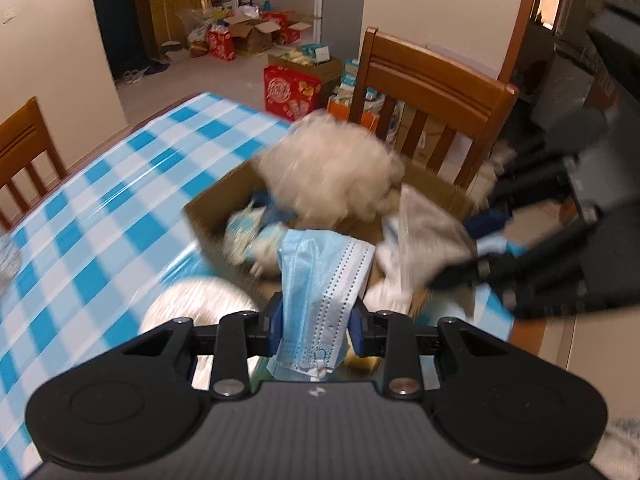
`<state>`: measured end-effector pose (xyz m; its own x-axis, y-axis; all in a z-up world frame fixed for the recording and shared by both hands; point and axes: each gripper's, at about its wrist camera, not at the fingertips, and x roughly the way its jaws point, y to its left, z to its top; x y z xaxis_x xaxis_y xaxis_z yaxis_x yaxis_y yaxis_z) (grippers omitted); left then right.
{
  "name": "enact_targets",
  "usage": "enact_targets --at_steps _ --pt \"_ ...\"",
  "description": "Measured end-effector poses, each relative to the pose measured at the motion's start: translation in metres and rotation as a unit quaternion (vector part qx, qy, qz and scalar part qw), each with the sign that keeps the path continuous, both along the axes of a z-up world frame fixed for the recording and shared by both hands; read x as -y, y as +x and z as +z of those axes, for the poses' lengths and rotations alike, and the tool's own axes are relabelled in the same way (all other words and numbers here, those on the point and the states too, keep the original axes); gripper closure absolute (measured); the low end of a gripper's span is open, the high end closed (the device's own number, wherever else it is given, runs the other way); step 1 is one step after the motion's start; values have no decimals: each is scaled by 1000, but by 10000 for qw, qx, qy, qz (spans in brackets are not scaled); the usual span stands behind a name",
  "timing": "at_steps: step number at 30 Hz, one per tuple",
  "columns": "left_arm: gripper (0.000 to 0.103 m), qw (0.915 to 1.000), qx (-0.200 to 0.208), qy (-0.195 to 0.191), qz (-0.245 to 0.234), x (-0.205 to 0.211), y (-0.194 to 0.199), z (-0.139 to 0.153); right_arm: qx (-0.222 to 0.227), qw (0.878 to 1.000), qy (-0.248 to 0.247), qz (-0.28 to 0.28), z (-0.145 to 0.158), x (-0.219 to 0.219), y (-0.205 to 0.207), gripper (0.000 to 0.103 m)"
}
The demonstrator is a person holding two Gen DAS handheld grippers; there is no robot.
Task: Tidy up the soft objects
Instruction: 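Release the mask into the box with the left tool while the right tool drops the pouch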
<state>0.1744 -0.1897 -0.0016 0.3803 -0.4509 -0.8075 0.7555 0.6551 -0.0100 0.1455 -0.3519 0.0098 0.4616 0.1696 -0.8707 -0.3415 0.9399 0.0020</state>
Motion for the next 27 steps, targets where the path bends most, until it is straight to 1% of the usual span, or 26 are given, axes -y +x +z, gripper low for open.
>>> enact_targets --at_steps 1,2,3,4,7,8,10,15,16,18,19,20,22,25,27 --pt "62 10000 -4 -32 6 7 4 -2 -8 10000 -6 -33 -1 5 -1 75" --pt "45 10000 -7 -91 -6 17 8 -3 -11 10000 -6 -55 -3 10 0 75" --pt "34 9999 -2 -149 29 26 14 -6 -11 10000 -1 -75 -4 12 1 75" --pt "20 9997 2 -214 132 34 20 -9 -16 9999 15 -102 -6 16 2 75" --pt "13 9985 214 -310 400 45 29 -17 -38 9999 76 -150 -11 22 6 75" --pt "9 9977 308 -327 516 46 29 -19 -47 9998 91 -174 -13 24 9 75" --pt "5 9964 417 -335 651 43 27 -21 -69 9996 148 -210 -16 27 13 75" --pt "3 9897 663 -318 1231 23 12 -19 -28 9994 299 -186 -21 28 29 74" --pt "3 9877 689 -321 1367 18 8 -18 6 9994 290 -198 -22 27 31 72" --pt "2 9842 686 -348 1592 10 3 -16 79 9993 262 -267 -24 25 37 62" --pt "2 9823 691 -362 1703 5 1 -14 120 9991 270 -301 -25 24 38 43" --pt "2 9802 705 -377 1813 0 -1 -13 189 9987 275 -376 -25 24 40 21" --pt "2 9761 753 -366 2004 -7 -4 -11 331 9972 323 -583 -24 24 41 6" --pt "2 9712 813 -313 2218 -17 -9 -7 410 9934 523 -934 -20 27 37 4" --pt "2 9694 899 -300 2265 -22 -13 -5 426 9896 539 -1263 -18 26 32 2"
